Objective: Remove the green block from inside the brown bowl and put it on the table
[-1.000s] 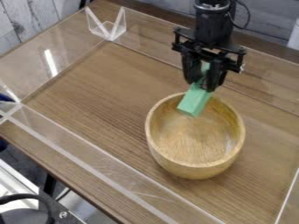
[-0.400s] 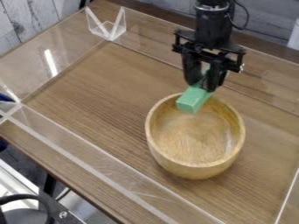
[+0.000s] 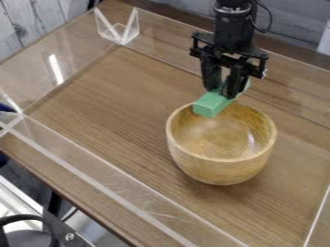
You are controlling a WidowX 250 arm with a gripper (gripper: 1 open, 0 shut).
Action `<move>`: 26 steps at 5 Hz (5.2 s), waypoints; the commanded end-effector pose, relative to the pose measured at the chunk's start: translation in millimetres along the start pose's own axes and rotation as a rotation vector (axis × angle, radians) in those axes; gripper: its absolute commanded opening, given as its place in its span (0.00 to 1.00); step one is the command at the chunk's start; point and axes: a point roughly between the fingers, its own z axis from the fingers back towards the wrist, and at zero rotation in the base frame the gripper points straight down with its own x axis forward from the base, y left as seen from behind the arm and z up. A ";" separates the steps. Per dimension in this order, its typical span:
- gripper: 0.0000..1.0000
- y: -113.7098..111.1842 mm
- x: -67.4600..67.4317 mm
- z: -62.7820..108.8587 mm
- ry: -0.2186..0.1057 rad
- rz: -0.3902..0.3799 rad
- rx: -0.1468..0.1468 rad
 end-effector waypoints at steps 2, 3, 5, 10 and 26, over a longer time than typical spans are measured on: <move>0.00 8.2 2.9 15.1 -0.044 0.007 0.005; 0.00 18.7 -4.4 23.3 -0.056 0.033 0.008; 0.00 59.0 -20.8 32.9 -0.066 0.113 0.021; 0.00 92.5 -37.0 15.3 -0.019 0.174 0.039; 1.00 137.2 -61.1 23.1 -0.035 0.273 0.059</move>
